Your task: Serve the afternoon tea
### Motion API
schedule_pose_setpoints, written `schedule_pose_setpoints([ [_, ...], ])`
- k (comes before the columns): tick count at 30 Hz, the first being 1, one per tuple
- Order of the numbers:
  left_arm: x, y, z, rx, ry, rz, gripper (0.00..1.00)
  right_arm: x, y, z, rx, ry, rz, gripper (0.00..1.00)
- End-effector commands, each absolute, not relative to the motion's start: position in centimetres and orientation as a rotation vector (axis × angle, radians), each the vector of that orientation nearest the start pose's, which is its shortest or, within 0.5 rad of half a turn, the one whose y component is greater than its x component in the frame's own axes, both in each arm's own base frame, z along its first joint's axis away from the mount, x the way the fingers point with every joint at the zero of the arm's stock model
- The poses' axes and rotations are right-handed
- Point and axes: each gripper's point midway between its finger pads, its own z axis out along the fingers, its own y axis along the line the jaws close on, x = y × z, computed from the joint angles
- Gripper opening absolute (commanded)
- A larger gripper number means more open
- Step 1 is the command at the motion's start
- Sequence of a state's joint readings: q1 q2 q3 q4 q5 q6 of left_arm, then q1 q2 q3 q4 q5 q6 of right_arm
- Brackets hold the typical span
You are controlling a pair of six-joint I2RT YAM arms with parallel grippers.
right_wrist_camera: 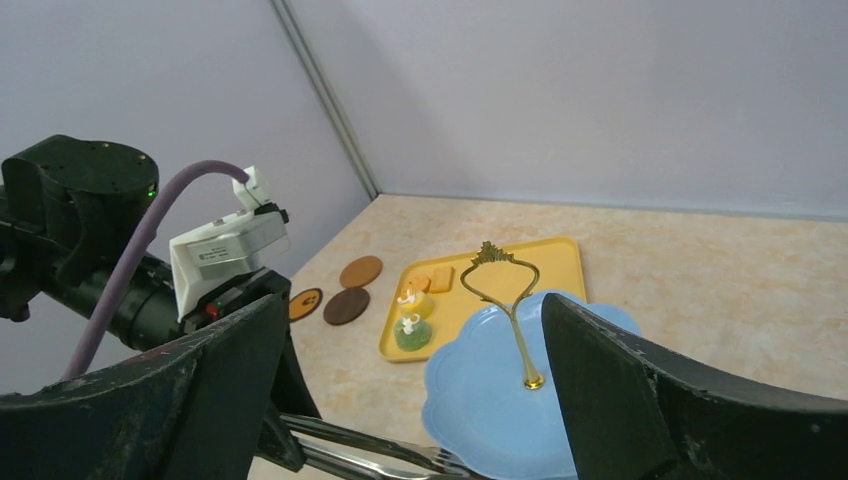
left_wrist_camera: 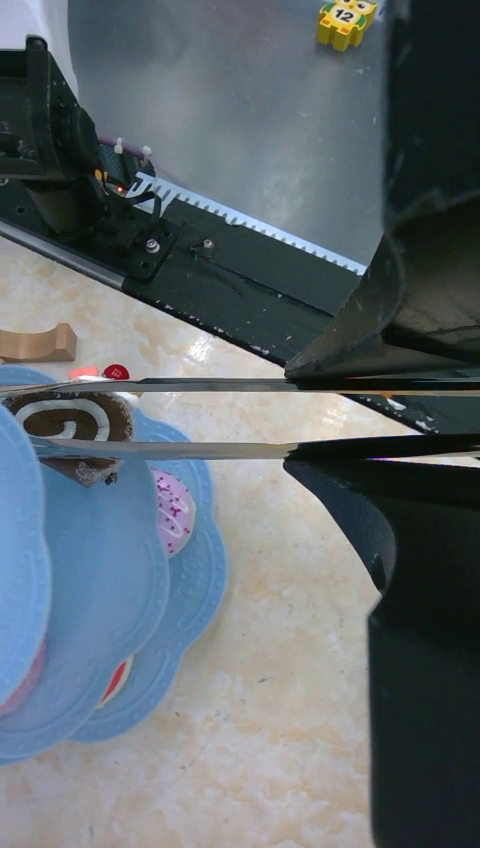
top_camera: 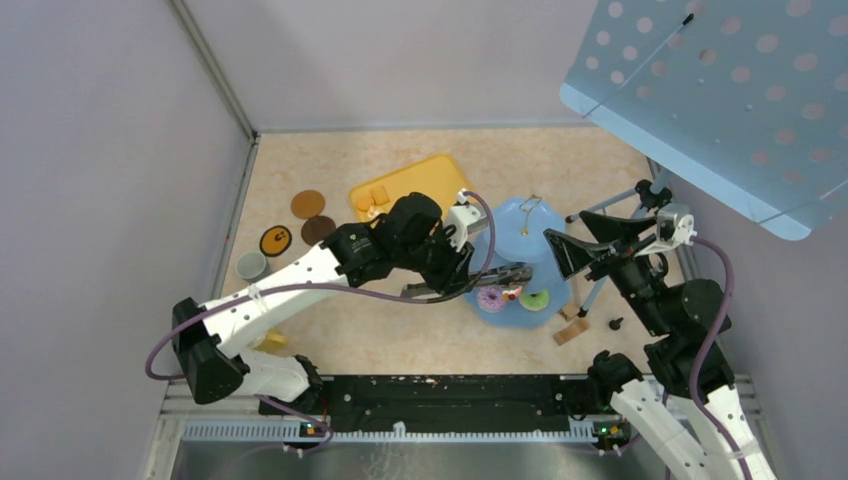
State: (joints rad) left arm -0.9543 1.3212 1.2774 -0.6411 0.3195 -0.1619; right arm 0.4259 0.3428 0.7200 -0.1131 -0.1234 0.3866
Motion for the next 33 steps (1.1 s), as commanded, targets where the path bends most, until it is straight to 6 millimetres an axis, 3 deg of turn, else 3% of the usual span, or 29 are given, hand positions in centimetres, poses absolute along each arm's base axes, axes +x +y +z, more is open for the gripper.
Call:
schedule_pose_setpoints([
  [1,17.2,-35.7,26.2,1.107,1.984,-0.975,0.36,18.7,12.3,38.8,-0.126,1.290,0.767,0.97],
  [9,19.3,-38.0,25.6,1.118,1.987,-0.938,0.37,18.8,12.2,38.4,-0.124,1.299,0.762,0.97],
  [19,20.3,-40.1,25.9,1.150,1.962,-0.957,0.49,18.9,12.3,38.0,-0.120,1.308,0.763,0.97],
  [25,20.1,-39.5,25.5,1.172,1.972,-0.936,0.56,18.9,12.3,38.1,-0.120,1.305,0.762,0.97],
  [33,18.6,-36.9,25.6,1.184,1.970,-0.913,0.53,18.9,12.4,38.2,-0.124,1.303,0.771,0.97],
])
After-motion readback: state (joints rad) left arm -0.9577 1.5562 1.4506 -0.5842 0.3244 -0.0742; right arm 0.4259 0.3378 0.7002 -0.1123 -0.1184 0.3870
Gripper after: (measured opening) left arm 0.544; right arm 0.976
